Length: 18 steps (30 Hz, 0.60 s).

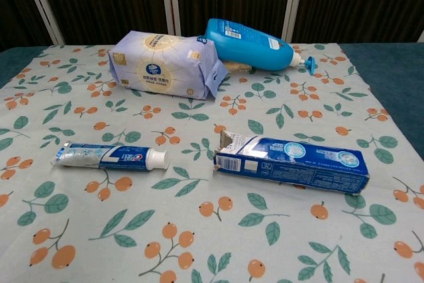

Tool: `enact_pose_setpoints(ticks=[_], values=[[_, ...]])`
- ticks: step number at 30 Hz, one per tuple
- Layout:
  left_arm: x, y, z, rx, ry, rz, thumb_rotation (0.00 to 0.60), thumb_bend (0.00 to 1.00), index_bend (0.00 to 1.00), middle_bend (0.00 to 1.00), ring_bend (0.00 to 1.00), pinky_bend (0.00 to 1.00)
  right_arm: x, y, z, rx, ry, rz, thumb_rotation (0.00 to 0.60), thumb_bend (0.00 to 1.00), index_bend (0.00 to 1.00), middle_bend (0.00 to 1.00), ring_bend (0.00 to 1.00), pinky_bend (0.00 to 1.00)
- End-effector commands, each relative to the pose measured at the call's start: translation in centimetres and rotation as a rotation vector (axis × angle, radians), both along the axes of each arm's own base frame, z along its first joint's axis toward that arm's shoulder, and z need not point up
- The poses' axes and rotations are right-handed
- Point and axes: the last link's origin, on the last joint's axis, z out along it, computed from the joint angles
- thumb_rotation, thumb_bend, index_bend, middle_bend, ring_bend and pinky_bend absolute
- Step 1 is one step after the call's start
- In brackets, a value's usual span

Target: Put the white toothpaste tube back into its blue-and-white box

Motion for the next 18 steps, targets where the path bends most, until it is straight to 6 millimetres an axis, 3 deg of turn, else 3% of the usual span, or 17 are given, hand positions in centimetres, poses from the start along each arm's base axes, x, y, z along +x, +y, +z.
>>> enact_pose_setpoints(ticks=[1, 18], values=[[-0.01, -0.01, 0.01, 0.000, 0.001, 0.000, 0.600, 0.07, 0.00, 0.00, 0.00, 0.00, 0.01, -0.01, 0.00, 0.000, 0.000, 0.000, 0.600, 0.31, 0.00, 0.00, 0.00, 0.09], [-0.09, 0.08, -0.16, -0.012, 0.000, 0.009, 0.600, 0.07, 0.00, 0.00, 0.00, 0.00, 0.56, -0.22, -0.40, 0.021, -0.002, 0.007, 0.600, 0.31, 0.00, 0.00, 0.00, 0.09]])
